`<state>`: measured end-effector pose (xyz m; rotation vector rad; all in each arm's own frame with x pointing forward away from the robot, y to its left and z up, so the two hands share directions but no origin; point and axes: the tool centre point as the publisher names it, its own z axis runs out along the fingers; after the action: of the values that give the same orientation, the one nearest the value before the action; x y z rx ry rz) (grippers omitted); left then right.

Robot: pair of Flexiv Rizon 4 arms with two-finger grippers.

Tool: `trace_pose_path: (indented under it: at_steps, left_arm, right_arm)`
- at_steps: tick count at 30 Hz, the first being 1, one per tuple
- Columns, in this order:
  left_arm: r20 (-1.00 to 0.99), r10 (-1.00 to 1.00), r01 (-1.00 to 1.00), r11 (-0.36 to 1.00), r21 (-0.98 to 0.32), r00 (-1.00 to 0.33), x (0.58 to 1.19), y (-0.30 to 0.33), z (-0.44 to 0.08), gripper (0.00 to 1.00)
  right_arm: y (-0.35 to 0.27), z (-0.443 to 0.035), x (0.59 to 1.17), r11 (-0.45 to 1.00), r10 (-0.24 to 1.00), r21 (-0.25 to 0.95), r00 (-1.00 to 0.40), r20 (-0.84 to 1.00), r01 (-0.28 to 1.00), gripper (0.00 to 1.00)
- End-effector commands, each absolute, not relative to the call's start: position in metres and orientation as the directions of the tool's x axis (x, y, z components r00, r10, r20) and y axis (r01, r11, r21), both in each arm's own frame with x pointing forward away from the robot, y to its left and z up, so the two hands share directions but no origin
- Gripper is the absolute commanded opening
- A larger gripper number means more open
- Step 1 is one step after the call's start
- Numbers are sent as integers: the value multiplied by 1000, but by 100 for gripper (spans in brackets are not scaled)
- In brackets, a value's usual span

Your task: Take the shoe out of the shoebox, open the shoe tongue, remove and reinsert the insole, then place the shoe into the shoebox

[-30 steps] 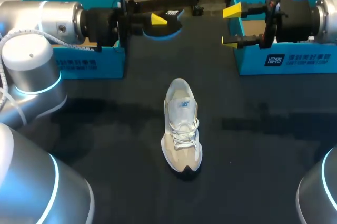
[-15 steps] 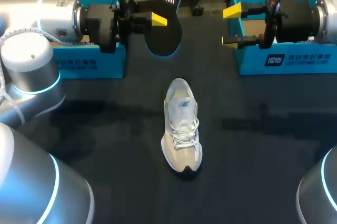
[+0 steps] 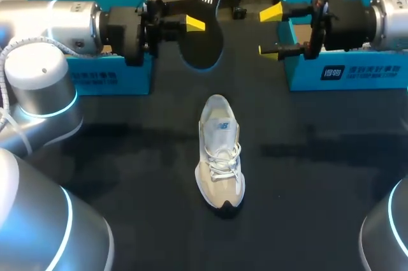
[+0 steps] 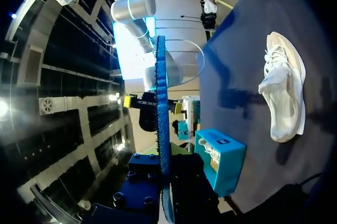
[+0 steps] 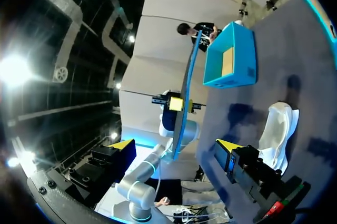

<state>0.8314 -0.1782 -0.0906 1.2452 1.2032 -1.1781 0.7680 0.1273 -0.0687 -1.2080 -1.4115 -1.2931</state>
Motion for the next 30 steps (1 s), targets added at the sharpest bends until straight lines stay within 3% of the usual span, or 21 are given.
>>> trace_pose_path:
  at_steps: [1,11,14,15,17,30]
  left_arm:
    - [-998,25,999,-6,49,49,834,-190,-91,0]
    - [-998,25,998,-17,63,64,833,-206,-93,0]
    - [-997,22,997,-11,73,73,834,-211,-93,0]
    - [-997,18,998,-9,70,70,834,-213,-92,0]
    - [-997,11,997,-9,75,75,833,-216,-91,0]
    - [-997,-9,997,2,76,76,829,-231,-87,0]
  right_arm:
    - [140,-71,774,18,115,150,-151,982,989,100]
    - [156,-71,773,58,132,120,-127,983,991,98]
    - [158,-72,773,61,134,113,-121,984,992,63]
    - [160,-72,773,61,134,114,-121,984,992,62]
    - [162,-72,773,62,136,110,-118,984,992,49]
    - [171,-74,775,71,134,100,-109,985,992,44]
